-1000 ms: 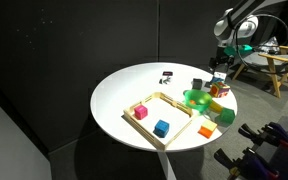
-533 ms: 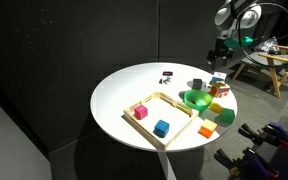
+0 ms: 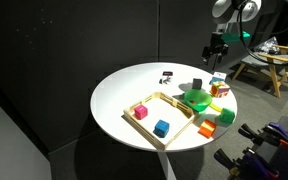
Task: Move the orange cube from the tray to the table
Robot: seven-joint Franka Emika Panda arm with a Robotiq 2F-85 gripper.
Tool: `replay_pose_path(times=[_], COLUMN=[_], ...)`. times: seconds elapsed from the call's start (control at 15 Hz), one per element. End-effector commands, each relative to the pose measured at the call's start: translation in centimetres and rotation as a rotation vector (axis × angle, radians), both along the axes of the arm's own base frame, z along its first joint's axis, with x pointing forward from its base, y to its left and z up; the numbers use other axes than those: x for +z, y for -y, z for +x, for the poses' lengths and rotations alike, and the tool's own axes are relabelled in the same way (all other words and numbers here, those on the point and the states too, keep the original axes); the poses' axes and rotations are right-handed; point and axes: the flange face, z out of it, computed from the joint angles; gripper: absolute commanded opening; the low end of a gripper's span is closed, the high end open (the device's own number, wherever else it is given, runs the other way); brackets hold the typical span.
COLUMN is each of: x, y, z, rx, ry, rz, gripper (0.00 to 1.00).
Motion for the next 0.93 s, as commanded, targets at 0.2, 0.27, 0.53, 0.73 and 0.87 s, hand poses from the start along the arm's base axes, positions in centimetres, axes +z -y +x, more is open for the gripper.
replay_pose_path(times=[0.2,0.27,0.53,0.73,0.87], x=[2.1,2.2,2.7,3.2,3.6], y=[-3.1,-3.5,-5.1,-6.5,-7.2], z=[-1.9,-2.2,-3.5,-4.7,-5.5], rx=[0.096,0.108,0.161,0.196,0.213], ry=[0.002,0.003,0.009,0.013,0.011], rz=[0.006,0.005,-0.006,-0.022,-0.031], gripper=[1.0,1.0,1.0,1.0,1.0])
